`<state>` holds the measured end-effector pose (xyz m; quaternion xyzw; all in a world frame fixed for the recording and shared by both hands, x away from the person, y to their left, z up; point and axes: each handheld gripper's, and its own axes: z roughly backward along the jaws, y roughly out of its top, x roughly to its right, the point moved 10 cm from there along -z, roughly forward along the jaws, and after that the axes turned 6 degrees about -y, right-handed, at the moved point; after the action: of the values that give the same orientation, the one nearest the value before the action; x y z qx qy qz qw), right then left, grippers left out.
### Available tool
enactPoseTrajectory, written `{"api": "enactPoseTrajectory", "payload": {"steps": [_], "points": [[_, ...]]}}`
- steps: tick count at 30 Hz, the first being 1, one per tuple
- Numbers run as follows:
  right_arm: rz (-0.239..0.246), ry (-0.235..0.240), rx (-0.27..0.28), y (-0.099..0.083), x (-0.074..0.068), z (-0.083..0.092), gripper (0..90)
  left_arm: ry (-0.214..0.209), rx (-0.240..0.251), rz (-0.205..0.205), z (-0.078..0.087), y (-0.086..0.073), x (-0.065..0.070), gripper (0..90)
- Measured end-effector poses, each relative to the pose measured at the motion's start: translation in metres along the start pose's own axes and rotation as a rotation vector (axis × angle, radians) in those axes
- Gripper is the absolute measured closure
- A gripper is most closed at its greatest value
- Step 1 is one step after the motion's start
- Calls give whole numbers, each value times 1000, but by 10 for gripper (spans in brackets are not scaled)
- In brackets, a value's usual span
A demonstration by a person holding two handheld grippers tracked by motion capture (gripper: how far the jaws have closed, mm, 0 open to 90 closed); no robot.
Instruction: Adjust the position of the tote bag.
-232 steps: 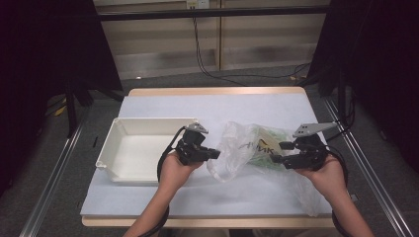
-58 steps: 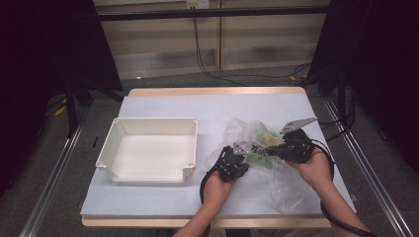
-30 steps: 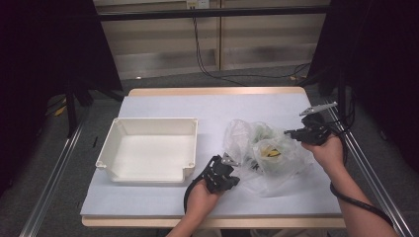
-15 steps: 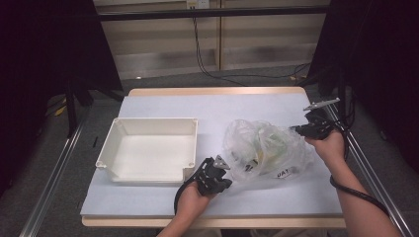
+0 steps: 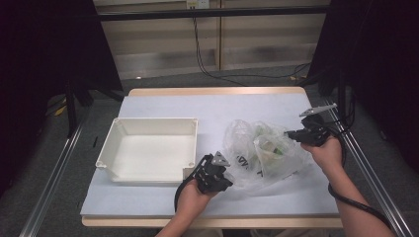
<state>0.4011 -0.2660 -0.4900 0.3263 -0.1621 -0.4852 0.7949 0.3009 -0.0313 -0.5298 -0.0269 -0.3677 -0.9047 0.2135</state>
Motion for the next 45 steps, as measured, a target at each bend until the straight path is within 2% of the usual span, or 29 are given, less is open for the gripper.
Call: {"api": "enactPoseTrajectory", "payload": {"steps": [1,2,4,6,10,11,12,14,15,17,18,19,20,21,24,27,28,29,31,32,34,35,36,40,41,42,43,44,45], "points": [[12,5,8,0,-3,1,900,14,-7,4,0,0,-1,673],[12,-2,3,0,-4,2,900,19,38,33,-3,3,-1,607],[16,0,7,0,-7,5,900,53,28,23,-2,4,-4,517],[23,7,13,1,-10,7,900,70,57,21,-3,9,-7,393],[19,13,7,0,-14,10,900,76,38,32,-11,10,-10,313],[24,5,7,0,-14,10,900,68,69,62,-16,12,-10,291],[26,11,3,-1,-15,10,900,65,40,62,-17,10,-12,300],[31,18,7,0,-17,9,900,66,64,68,-22,14,-13,308],[25,16,-4,-1,-19,9,900,68,33,52,-22,13,-13,358],[30,20,-3,-1,-21,8,900,66,53,48,-27,16,-13,416],[34,27,0,0,-22,7,900,48,29,33,-28,15,-12,511],[35,24,-8,0,-23,7,900,45,37,37,-30,16,-11,617],[36,22,-10,0,-23,7,900,39,35,37,-30,16,-10,643],[42,16,-7,0,-23,5,900,26,19,23,-31,15,-9,752],[42,9,-23,0,-19,2,900,16,12,30,-28,14,-7,864],[39,-1,-19,3,-13,0,900,3,10,48,-19,10,-9,896],[38,-11,-24,3,-9,-1,900,7,-3,35,-16,8,-12,896],[32,-8,-23,4,-7,-3,900,10,27,78,-15,9,-11,899],[28,-14,-29,5,-1,-5,900,11,-16,43,-11,2,-15,900],[21,-25,-33,6,2,-6,900,11,15,82,-12,3,-14,900],[9,-44,-51,5,11,-9,900,14,-27,49,-9,-3,-17,900],[4,-40,-44,5,14,-10,900,16,8,90,-11,-2,-15,900],[-11,-34,-43,6,17,-10,900,11,-7,75,-10,-5,-16,900],[-26,-51,-35,6,29,-12,900,-2,-2,91,-8,-7,-12,900],[-29,-49,-36,6,30,-12,900,-6,-31,69,-6,-11,-13,900],[-33,-56,-38,6,33,-12,900,-5,0,98,-8,-10,-10,900],[-39,-50,-33,6,36,-13,900,0,-22,84,-6,-12,-10,900],[-44,-65,-37,5,39,-13,900,-6,-1,102,-7,-12,-9,900],[-48,-59,-32,5,41,-14,900,-1,-18,91,-5,-14,-9,900]]}}
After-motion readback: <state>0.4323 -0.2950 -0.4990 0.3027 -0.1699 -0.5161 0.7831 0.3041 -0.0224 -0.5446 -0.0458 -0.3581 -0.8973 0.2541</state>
